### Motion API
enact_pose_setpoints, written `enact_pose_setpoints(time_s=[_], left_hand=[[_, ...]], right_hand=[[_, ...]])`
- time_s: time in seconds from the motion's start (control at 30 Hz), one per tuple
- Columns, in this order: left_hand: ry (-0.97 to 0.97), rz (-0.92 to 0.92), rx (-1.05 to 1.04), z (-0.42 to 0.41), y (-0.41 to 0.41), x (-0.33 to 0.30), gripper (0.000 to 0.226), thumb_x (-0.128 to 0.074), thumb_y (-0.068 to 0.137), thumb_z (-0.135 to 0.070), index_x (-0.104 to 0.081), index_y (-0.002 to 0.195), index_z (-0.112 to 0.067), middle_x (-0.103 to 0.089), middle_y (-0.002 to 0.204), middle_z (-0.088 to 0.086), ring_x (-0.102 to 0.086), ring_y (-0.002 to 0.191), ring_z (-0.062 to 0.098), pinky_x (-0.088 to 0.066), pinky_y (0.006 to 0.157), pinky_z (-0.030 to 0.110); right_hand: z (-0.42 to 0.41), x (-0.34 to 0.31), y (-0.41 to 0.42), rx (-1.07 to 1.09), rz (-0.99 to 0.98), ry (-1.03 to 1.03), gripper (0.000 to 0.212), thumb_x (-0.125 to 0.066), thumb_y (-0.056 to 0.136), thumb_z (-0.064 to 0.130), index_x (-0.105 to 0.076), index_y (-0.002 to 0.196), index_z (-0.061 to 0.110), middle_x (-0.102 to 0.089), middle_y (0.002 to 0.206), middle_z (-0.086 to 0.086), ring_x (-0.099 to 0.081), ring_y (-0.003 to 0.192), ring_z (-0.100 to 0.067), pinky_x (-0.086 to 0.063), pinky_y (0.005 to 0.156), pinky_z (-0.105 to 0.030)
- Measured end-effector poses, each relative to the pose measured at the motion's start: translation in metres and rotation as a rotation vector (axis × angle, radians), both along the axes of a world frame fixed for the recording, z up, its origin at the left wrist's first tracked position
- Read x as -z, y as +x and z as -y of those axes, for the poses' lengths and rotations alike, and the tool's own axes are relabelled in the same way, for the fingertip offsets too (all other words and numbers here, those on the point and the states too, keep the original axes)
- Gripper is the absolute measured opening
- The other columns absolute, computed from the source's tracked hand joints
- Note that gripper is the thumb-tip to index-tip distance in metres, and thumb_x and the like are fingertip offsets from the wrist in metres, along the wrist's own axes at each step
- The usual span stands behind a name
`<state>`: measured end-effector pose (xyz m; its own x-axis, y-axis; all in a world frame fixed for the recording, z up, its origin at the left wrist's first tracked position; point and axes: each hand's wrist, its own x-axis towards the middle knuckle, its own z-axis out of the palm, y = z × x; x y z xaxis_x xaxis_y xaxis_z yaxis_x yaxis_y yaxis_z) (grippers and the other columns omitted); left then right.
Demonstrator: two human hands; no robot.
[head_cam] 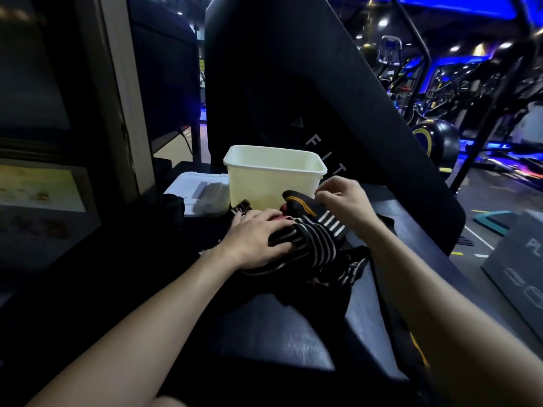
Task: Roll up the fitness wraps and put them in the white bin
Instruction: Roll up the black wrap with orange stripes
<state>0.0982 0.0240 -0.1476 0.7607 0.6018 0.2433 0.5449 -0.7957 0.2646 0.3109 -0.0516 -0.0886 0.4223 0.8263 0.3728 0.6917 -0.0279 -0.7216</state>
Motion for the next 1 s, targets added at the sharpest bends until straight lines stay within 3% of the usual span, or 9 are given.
enact_pose_setpoints(time_s=[0.13, 0.2, 0.23, 0.3, 0.43, 0.53, 0.73, 0.9, 1.0], left_hand=[[0.018, -0.044, -0.009, 0.007, 0.005, -0.001, 0.052, -0.057, 0.094, -0.059, -0.047, 0.145, -0.050, -0.031, 0.161, -0.014, -0.023, 0.148, 0.020, -0.006, 0.124, 0.059], [0.029, -0.042, -0.012, 0.007, 0.006, 0.002, 0.051, -0.058, 0.094, -0.058, -0.050, 0.143, -0.049, -0.030, 0.161, -0.014, -0.022, 0.148, 0.020, -0.002, 0.124, 0.059], [0.028, -0.032, -0.012, 0.007, 0.007, 0.002, 0.050, -0.059, 0.093, -0.058, -0.052, 0.141, -0.049, -0.031, 0.161, -0.014, -0.022, 0.148, 0.020, -0.001, 0.125, 0.059], [0.013, -0.012, -0.018, 0.007, 0.009, 0.002, 0.048, -0.061, 0.091, -0.058, -0.056, 0.138, -0.049, -0.033, 0.159, -0.015, -0.023, 0.147, 0.020, -0.001, 0.125, 0.059], [-0.002, 0.001, -0.062, 0.007, 0.014, -0.002, 0.046, -0.063, 0.087, -0.055, -0.061, 0.132, -0.048, -0.039, 0.154, -0.015, -0.028, 0.144, 0.021, -0.001, 0.126, 0.056], [0.025, -0.065, -0.098, 0.011, 0.020, -0.008, 0.047, -0.062, 0.087, -0.050, -0.060, 0.133, -0.044, -0.047, 0.149, -0.005, -0.030, 0.144, 0.025, -0.001, 0.126, 0.056], [0.161, -0.238, -0.064, 0.009, 0.024, -0.015, 0.045, -0.057, 0.088, -0.033, -0.058, 0.133, -0.041, -0.050, 0.143, -0.011, -0.044, 0.134, 0.025, -0.003, 0.123, 0.063], [0.064, -0.261, -0.203, 0.004, 0.023, -0.032, 0.055, -0.052, 0.098, -0.051, -0.043, 0.150, -0.034, -0.056, 0.144, 0.000, -0.042, 0.139, 0.027, -0.004, 0.126, 0.053], [0.167, -0.321, -0.259, 0.008, 0.024, -0.046, 0.039, -0.045, 0.100, -0.034, -0.055, 0.138, -0.032, -0.056, 0.137, -0.003, -0.045, 0.134, 0.031, -0.006, 0.124, 0.059]], right_hand=[[-0.046, 0.002, 0.011, 0.020, 0.194, -0.431, 0.067, -0.076, 0.078, 0.040, -0.058, 0.138, 0.017, -0.066, 0.132, -0.005, -0.062, 0.120, -0.023, -0.049, 0.099, -0.032], [-0.062, 0.008, 0.015, 0.024, 0.209, -0.544, 0.094, -0.071, 0.058, 0.066, -0.055, 0.140, 0.023, -0.064, 0.135, -0.006, -0.061, 0.122, -0.026, -0.050, 0.104, -0.039], [-0.069, 0.012, 0.018, 0.022, 0.236, -0.568, 0.090, -0.069, 0.053, 0.071, -0.062, 0.130, 0.026, -0.067, 0.127, -0.007, -0.062, 0.118, -0.027, -0.052, 0.100, -0.039], [-0.072, 0.009, 0.020, 0.013, 0.295, -0.557, 0.051, -0.077, 0.068, 0.061, -0.072, 0.104, 0.024, -0.072, 0.107, -0.006, -0.065, 0.104, -0.026, -0.052, 0.083, -0.034], [-0.065, -0.014, 0.026, -0.037, 0.287, -0.251, 0.019, -0.077, 0.089, 0.035, -0.072, 0.092, 0.018, -0.066, 0.084, -0.003, -0.061, 0.080, -0.017, -0.040, 0.068, -0.027], [-0.054, -0.043, 0.023, -0.134, -0.047, 0.113, 0.015, -0.072, 0.095, 0.025, -0.066, 0.083, 0.019, -0.064, 0.076, -0.001, -0.054, 0.068, -0.010, -0.044, 0.064, -0.028], [-0.025, -0.102, 0.028, -0.306, -0.630, 0.544, 0.020, -0.059, 0.102, 0.029, -0.058, 0.103, 0.008, -0.063, 0.102, -0.025, -0.057, 0.064, -0.025, -0.052, 0.052, -0.032], [0.008, -0.127, 0.046, -0.313, -0.808, 0.679, 0.015, -0.048, 0.108, 0.025, -0.055, 0.099, 0.016, -0.069, 0.084, -0.004, -0.065, 0.073, -0.020, -0.059, 0.074, -0.045], [0.031, -0.132, 0.053, -0.264, -0.804, 0.716, 0.016, -0.047, 0.109, 0.024, -0.056, 0.097, 0.018, -0.068, 0.085, -0.001, -0.066, 0.075, -0.017, -0.059, 0.076, -0.044]])
